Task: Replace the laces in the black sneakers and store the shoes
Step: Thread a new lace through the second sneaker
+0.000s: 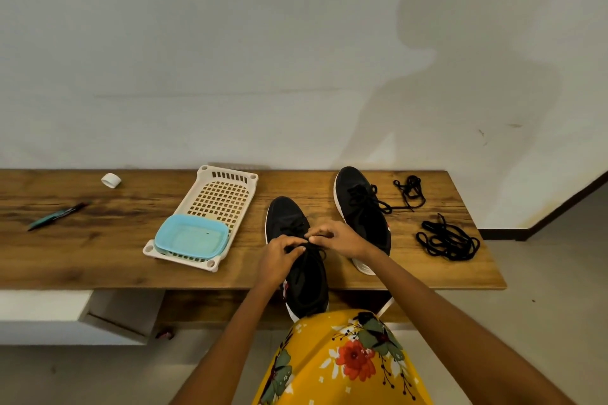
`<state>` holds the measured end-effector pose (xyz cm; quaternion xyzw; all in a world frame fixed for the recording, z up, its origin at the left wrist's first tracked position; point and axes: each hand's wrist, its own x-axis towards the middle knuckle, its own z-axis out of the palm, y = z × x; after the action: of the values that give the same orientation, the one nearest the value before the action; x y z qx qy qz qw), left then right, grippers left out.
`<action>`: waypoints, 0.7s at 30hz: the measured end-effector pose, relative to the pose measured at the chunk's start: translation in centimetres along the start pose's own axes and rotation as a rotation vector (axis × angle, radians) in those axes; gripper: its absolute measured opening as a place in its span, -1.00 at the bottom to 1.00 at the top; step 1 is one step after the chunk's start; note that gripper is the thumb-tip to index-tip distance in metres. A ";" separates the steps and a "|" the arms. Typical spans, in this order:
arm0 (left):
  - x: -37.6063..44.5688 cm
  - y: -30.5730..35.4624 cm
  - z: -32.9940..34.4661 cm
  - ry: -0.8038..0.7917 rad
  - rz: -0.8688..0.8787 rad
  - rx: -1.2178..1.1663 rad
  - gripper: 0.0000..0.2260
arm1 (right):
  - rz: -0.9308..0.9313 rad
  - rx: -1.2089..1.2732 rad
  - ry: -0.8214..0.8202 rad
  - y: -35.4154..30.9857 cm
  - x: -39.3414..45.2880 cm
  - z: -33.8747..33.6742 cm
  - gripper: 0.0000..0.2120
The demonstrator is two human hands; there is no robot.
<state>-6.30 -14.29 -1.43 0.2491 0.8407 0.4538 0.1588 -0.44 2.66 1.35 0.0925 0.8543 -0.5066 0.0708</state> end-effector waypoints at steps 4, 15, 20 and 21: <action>0.0 -0.1 0.3 -0.001 -0.006 -0.001 -0.83 | 0.068 0.031 0.068 0.1 0.4 -0.1 -0.90; -0.2 0.4 0.5 0.061 -0.076 0.018 -0.84 | 0.223 0.403 0.477 1.6 -4.3 5.5 -0.64; -0.6 0.7 0.6 0.080 -0.067 0.032 -0.88 | 0.124 0.323 0.391 2.0 -4.9 5.1 -0.89; -0.6 0.8 0.6 0.080 -0.068 0.035 -0.88 | 0.127 0.290 0.380 1.9 -4.8 4.9 -0.88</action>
<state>-5.27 -13.88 -1.06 0.2045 0.8621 0.4431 0.1360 4.81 -1.15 -1.55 0.2490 0.7630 -0.5919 -0.0734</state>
